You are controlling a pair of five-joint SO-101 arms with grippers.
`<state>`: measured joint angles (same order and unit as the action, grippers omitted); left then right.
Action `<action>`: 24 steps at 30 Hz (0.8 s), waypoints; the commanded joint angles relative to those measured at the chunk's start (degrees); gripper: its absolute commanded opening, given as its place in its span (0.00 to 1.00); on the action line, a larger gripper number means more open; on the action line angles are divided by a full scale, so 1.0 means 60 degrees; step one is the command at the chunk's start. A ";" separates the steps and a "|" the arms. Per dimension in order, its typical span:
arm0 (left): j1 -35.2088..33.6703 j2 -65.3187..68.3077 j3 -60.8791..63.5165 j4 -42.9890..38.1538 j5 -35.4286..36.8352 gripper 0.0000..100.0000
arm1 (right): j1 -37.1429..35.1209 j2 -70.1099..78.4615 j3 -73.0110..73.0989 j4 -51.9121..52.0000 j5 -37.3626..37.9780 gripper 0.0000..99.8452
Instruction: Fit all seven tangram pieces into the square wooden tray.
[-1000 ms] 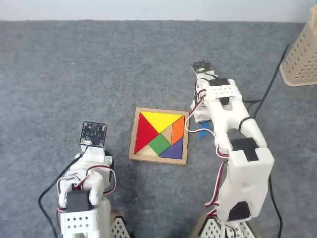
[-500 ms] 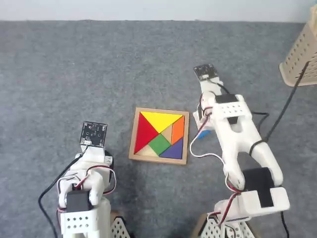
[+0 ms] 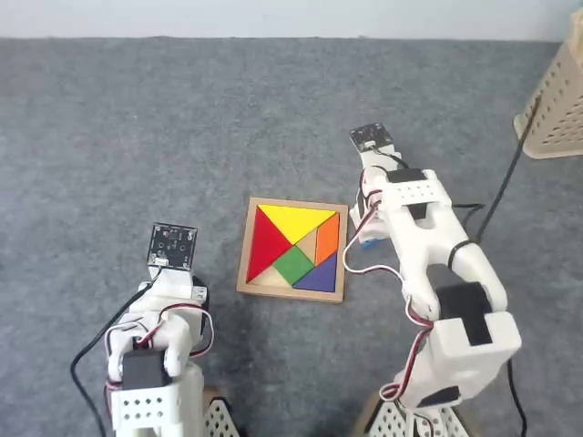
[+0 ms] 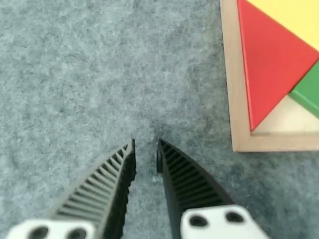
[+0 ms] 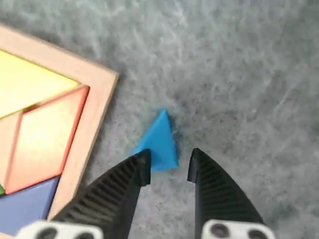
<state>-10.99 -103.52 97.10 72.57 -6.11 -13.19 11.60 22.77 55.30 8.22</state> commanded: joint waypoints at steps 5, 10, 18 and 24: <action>0.0015 -0.0205 -0.0095 0.0000 0.0073 0.07 | -0.0212 0.0227 -0.0484 0.0593 -0.0337 0.15; 0.0015 -0.0205 -0.0095 0.0000 0.0073 0.07 | -0.0388 0.0286 -0.0703 0.1018 -0.1392 0.19; 0.0015 -0.0205 -0.0095 0.0000 0.0073 0.07 | -0.0374 0.0315 -0.0718 0.0960 -0.4264 0.20; 0.0015 -0.0205 -0.0095 0.0000 0.0073 0.07 | -0.0418 0.0198 -0.0718 0.0960 -0.4835 0.20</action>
<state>-10.99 -103.52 97.10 72.57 -6.11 -14.51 13.10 19.87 60.66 -19.38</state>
